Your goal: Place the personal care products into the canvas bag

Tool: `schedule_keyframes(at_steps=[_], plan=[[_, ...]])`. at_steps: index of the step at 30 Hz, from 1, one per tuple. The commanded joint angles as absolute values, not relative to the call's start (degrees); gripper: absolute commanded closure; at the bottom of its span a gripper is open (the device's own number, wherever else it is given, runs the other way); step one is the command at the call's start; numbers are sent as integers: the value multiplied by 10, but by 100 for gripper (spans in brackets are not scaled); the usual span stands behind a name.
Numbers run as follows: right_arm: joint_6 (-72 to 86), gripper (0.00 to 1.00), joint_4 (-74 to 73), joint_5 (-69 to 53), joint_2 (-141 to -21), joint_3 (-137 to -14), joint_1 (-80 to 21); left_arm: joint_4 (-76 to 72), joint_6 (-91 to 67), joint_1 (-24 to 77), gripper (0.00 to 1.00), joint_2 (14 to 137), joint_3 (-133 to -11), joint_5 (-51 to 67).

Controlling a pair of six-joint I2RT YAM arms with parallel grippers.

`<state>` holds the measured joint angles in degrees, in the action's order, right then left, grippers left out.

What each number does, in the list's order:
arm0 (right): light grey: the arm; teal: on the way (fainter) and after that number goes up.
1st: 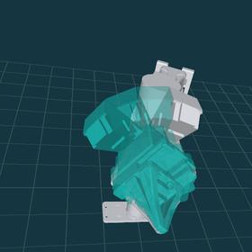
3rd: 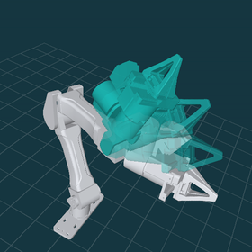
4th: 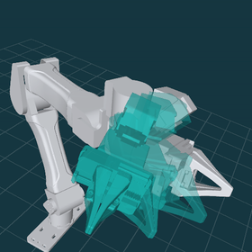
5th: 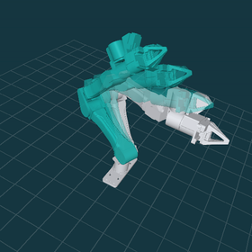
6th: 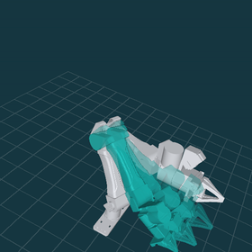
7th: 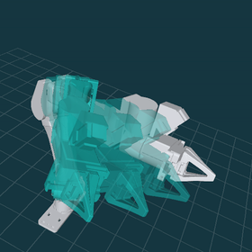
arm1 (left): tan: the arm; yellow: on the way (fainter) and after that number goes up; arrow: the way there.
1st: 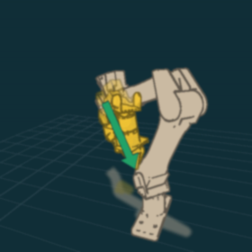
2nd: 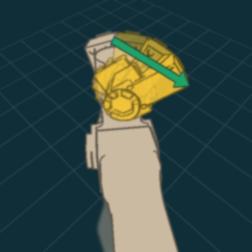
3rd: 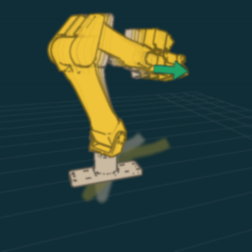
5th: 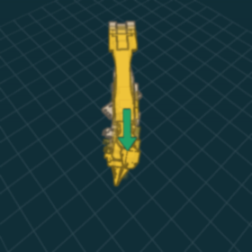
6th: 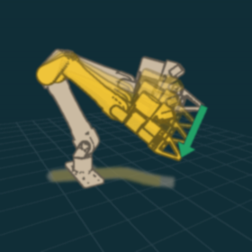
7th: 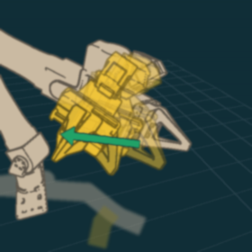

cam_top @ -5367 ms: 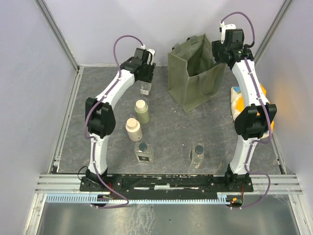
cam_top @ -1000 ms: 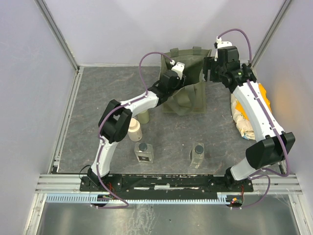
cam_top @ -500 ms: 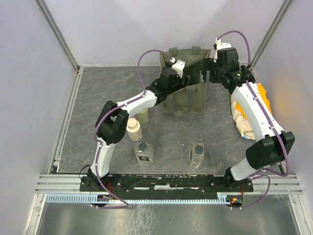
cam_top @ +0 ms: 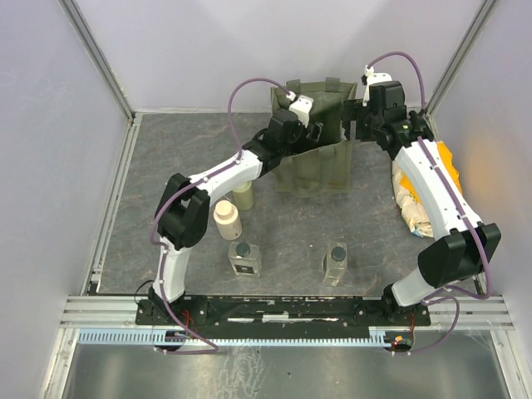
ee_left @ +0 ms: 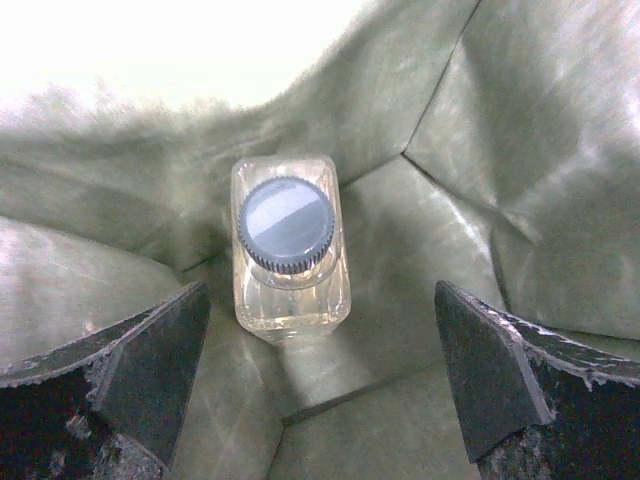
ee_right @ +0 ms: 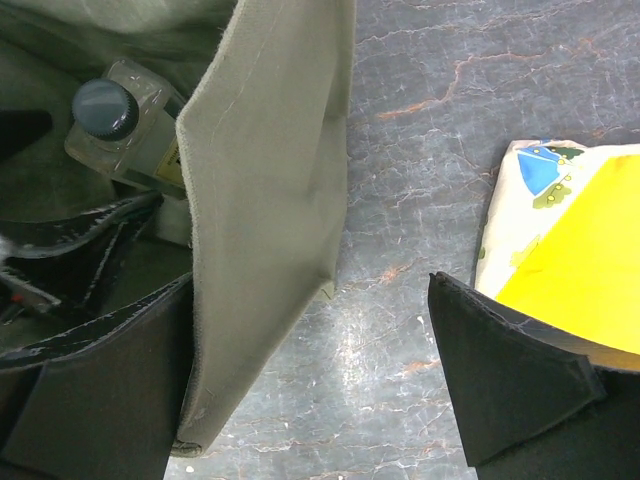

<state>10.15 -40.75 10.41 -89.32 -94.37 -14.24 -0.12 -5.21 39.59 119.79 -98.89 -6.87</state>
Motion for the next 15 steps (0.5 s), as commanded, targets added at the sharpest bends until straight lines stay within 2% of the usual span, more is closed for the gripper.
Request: schedule_keyframes(at_steps=[1, 9, 15], plan=[[86, 0, -393, 91, -893, -954, -141, 0, -44, 393, 0, 1125, -1043, -70], [68, 0, -385, 81, -882, -944, -141, 14, -23, 393, 0, 1065, -1067, -108], [84, 2, -430, 91, -860, -946, -141, 95, 37, 391, 0, 1063, -1117, -196]])
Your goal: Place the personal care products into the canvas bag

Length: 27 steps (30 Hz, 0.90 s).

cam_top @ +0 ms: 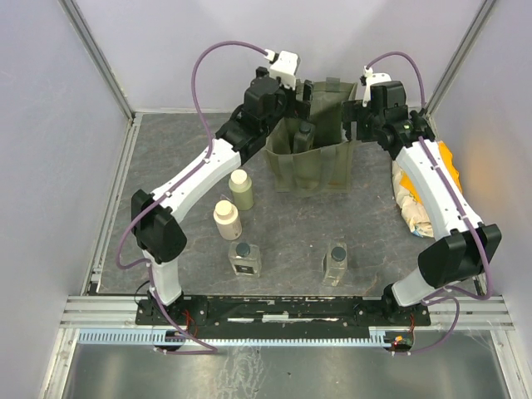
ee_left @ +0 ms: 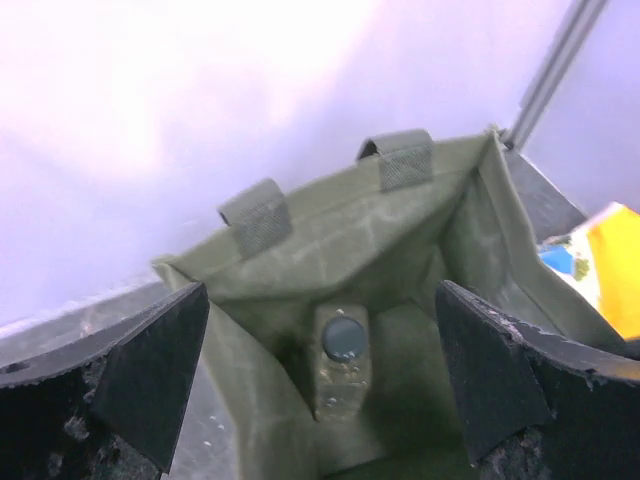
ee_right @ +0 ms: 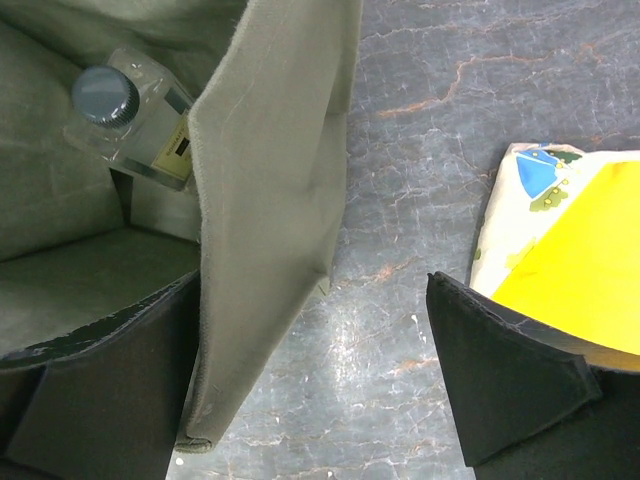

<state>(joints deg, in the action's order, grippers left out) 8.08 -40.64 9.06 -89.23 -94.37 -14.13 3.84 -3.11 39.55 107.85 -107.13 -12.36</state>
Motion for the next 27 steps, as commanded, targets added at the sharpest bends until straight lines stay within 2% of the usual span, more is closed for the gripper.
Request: schedule_keyframes(at_steps=[1, 5, 13, 21, 23, 27], plan=[[91, 3, -438, 96, -852, -945, -141, 115, 46, 390, 0, 1066, -1127, -206], [103, 3, -450, 125, -803, -937, -141, 153, 73, 386, 0, 1069, -1135, -221], [127, 1, -370, 140, -672, -878, -142, 149, 35, 355, 0, 1075, -1047, -169], [169, 0, -484, 48, -656, -856, -153, 90, 3, 322, 1, 1112, -1002, -107], [182, 0, -525, 29, -662, -858, -165, 80, -7, 310, 16, 1120, -1007, -81], [216, 1, -584, 8, -661, -846, -198, 80, -13, 299, 66, 1137, -1047, -64]])
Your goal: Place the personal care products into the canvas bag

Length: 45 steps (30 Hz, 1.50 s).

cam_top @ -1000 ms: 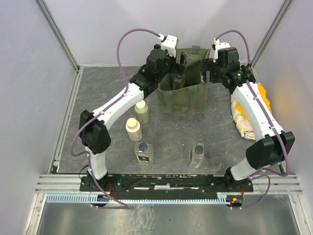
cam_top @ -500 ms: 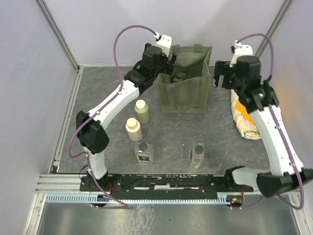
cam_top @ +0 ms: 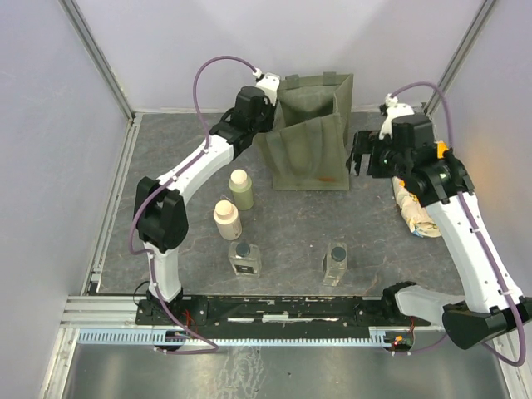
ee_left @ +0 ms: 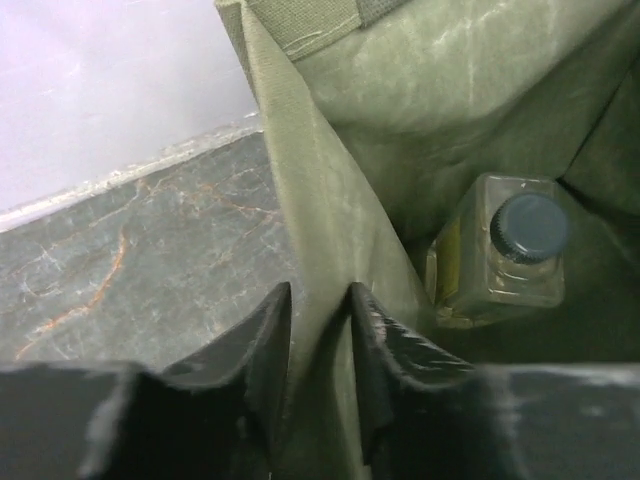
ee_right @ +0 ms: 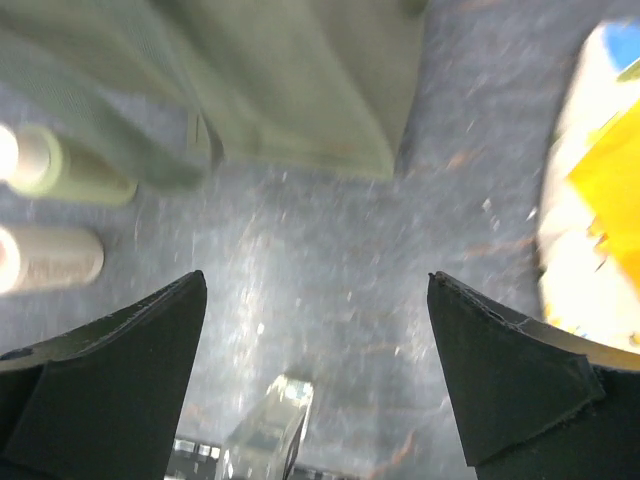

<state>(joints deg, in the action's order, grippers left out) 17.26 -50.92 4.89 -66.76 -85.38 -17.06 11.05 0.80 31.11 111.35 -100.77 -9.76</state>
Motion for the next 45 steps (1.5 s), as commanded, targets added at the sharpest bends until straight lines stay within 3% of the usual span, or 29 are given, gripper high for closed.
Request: schedule_keyframes(at_steps=[1, 3, 7, 23, 33, 45], plan=[[226, 1, -596, 6, -658, -842, -205, 79, -12, 298, 74, 1140, -1055, -60], [244, 2, -622, 1, -656, -837, -219, 80, -16, 298, 84, 1147, -1079, -49], [286, 4, -675, -14, -663, -829, -253, 80, -30, 298, 88, 1155, -1112, -27], [399, 4, -785, 3, -711, -784, -407, 54, -33, 301, 89, 1111, -1078, -2], [474, 6, -744, 51, -709, -681, -497, 42, -29, 299, 89, 1078, -1027, -4], [450, 15, -648, 70, -730, -601, -505, 41, -38, 301, 91, 1064, -1003, 1]])
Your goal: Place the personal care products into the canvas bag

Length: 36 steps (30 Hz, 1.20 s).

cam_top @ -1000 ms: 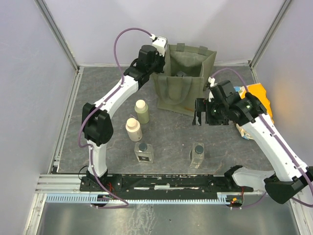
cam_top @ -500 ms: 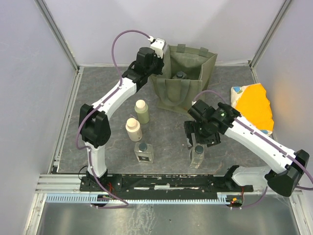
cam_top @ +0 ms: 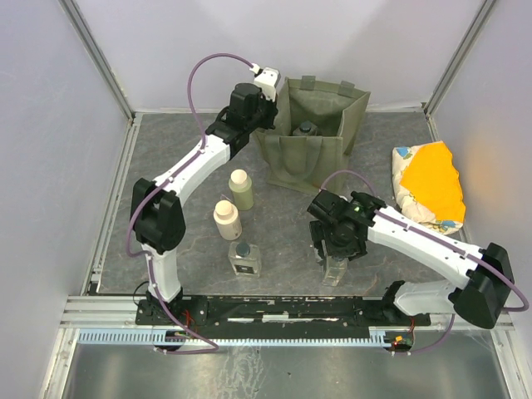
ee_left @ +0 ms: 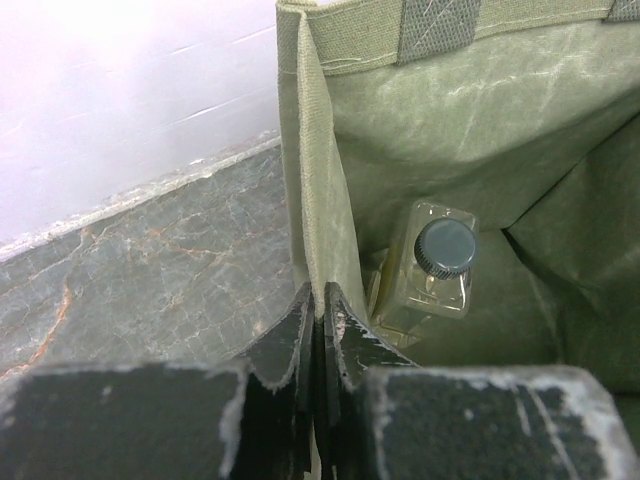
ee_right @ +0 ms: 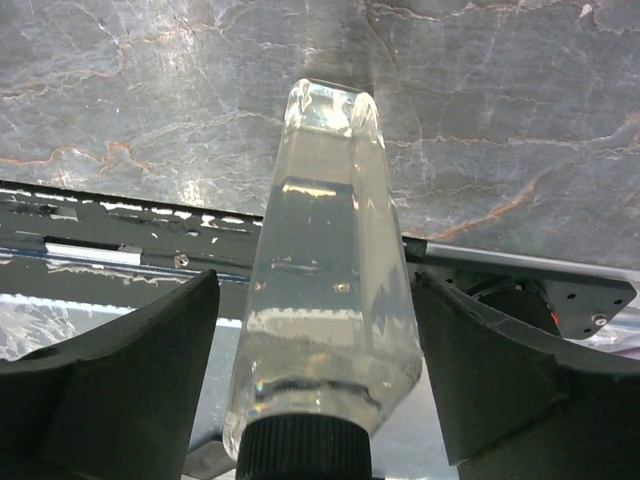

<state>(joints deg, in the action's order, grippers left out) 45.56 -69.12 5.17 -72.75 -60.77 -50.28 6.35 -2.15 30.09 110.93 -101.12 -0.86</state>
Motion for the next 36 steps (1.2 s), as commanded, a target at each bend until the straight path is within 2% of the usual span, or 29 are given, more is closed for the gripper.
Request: schedule_keyframes(at_steps=[1, 3, 7, 12, 15, 17, 19, 23, 26, 29, 36], plan=[[449, 17, -646, 69, -731, -601, -505, 41, -37, 302, 93, 1062, -1002, 1], [447, 24, -645, 67, -732, -602, -506, 41, -36, 302, 97, 1061, -1001, 0], [442, 41, -658, 63, -730, -609, -506, 41, -39, 303, 97, 1059, -999, -1], [430, 52, -684, 61, -718, -639, -506, 41, -39, 303, 97, 1058, -998, 3], [418, 62, -714, 89, -716, -675, -506, 42, -36, 304, 97, 1057, -996, 2], [402, 74, -735, 133, -720, -714, -506, 43, -36, 303, 97, 1055, -994, 2], [378, 98, -754, 190, -729, -768, -505, 44, -36, 303, 97, 1053, -990, 1], [300, 100, -766, 329, -765, -885, -504, 51, -36, 304, 97, 1049, -984, -3], [234, 100, -735, 374, -786, -977, -484, 52, -36, 304, 97, 1048, -979, -4], [184, 100, -682, 360, -801, -1053, -449, 53, -37, 304, 97, 1048, -978, -2], [127, 100, -592, 226, -873, -1265, -409, 48, -28, 304, 97, 1040, -967, -1]])
